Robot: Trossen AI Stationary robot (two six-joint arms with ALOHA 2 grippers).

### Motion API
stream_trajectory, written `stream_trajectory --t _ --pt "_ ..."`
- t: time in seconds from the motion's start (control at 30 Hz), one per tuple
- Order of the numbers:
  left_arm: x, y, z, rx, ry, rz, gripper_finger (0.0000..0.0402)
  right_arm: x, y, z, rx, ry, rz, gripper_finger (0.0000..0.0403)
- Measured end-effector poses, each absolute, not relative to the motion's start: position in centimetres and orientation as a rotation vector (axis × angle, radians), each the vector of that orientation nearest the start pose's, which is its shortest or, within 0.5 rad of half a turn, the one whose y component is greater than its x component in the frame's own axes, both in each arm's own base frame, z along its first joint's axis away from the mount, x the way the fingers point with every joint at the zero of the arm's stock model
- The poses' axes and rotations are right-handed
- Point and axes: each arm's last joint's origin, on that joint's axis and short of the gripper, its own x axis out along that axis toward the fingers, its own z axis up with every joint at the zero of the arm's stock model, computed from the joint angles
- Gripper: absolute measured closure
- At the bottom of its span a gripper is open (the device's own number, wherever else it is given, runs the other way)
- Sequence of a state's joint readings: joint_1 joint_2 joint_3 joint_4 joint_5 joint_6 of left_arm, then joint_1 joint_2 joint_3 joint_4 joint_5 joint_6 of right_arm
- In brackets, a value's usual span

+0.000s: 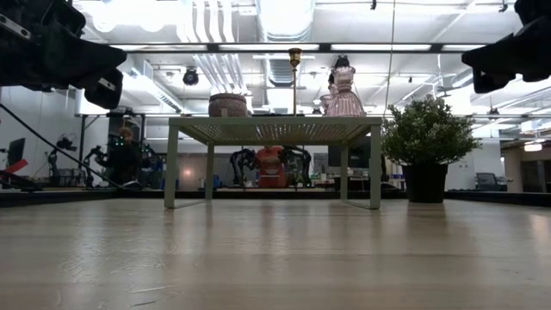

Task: Pick & Place candle stick holders
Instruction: Put the top gold candle holder on the shelf aligned with the other gold candle holder

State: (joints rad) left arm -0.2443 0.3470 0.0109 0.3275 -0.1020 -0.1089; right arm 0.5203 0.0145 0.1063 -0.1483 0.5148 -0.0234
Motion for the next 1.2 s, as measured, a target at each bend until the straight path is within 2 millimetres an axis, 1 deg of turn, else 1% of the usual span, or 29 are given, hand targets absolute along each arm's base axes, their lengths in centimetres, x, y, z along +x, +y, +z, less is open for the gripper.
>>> stream_trajectory --t 0.27,0.53,0.73,0.87,1.0,1.07,1.2 --pt "11.7 -2.6 16.8 -0.106 0.024 -0.141 0.0396 7.6 2.6 19.6 -0.072 0.091 -0.001 0.0394" --pt "11.7 -2.6 16.9 -0.138 0.009 -0.142 0.0396 7.7 2.7 19.6 -0.052 0.098 -0.009 0.0394" --pt "11.7 -2.6 16.9 -0.139 0.008 -0.142 0.0396 7.8 2.7 19.5 -0.093 0.112 -0.008 0.0394" --pt "11.7 -2.5 17.5 -0.102 -0.051 -0.094 0.0396 7.8 2.7 19.4 -0.106 0.115 -0.007 0.0394" --pt "11.6 -2.4 18.3 -0.172 -0.141 -0.087 0.0396 7.8 2.7 19.4 -0.095 0.115 -0.007 0.0394" --pt "11.5 -2.3 19.0 -0.196 -0.206 -0.058 0.0396 7.8 2.8 19.4 -0.096 0.116 -0.007 0.0394" --pt "11.2 -2.2 20.0 -0.262 -0.312 -0.076 0.0396 7.8 2.8 19.4 -0.095 0.116 -0.007 0.0394"
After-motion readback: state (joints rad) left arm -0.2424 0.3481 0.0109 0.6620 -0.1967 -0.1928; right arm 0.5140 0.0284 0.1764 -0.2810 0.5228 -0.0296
